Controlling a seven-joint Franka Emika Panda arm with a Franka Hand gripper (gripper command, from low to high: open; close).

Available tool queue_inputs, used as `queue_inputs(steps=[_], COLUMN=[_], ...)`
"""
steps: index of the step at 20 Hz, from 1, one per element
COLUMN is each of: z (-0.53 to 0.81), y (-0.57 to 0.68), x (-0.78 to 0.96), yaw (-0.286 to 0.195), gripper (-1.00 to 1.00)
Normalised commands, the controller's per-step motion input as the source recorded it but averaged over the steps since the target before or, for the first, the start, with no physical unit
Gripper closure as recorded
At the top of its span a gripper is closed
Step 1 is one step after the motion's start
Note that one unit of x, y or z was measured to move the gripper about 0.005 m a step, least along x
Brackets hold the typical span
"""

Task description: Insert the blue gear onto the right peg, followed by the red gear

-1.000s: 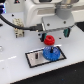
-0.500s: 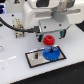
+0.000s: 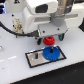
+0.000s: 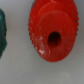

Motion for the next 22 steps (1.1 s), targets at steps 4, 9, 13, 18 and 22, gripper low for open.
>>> queue_inputs(steps=[4,9,13,18,22], z=[-0.13,-0.04,0.01,-0.02,0.02], y=[0.03,0.06,0.04,0.04,0.12], x=[-0.18,-0.07,0.00,-0.05,-0.01], yaw=[0.000,0.000,0.000,0.000,0.000], gripper=[1.00,1.00,1.00,1.00,1.00])
